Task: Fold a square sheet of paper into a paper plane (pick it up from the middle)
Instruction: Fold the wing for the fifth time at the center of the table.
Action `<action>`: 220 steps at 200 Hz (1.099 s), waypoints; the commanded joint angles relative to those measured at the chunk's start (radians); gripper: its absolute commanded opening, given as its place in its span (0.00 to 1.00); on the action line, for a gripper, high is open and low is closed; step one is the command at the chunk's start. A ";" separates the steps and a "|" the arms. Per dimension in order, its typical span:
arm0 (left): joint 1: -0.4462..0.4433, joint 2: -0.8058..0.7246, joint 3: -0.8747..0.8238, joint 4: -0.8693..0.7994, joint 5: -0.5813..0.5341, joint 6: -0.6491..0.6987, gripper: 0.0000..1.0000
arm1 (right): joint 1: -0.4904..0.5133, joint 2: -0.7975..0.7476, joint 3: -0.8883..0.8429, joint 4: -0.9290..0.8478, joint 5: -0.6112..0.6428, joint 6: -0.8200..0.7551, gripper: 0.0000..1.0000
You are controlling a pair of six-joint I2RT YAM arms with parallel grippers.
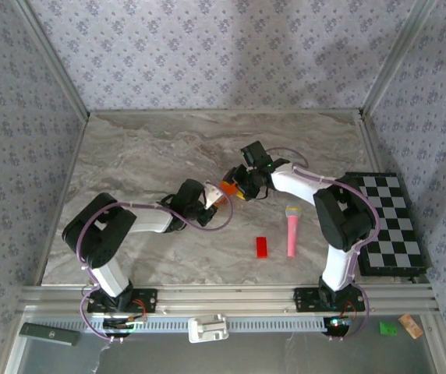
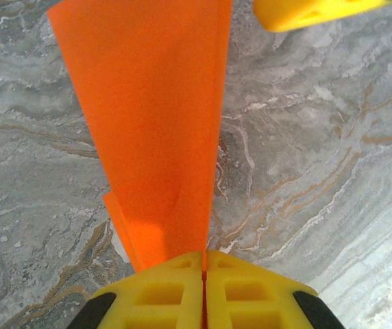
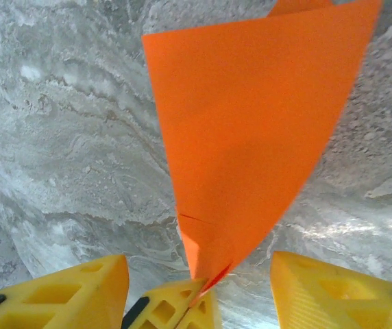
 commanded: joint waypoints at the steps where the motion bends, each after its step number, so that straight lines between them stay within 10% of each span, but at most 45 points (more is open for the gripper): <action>1: 0.034 0.007 -0.010 0.031 0.108 -0.095 0.07 | -0.013 -0.042 0.007 -0.038 0.040 -0.035 0.60; 220: 0.226 0.129 0.104 -0.023 0.545 -0.630 0.00 | -0.044 -0.058 -0.183 0.377 -0.129 -0.290 0.56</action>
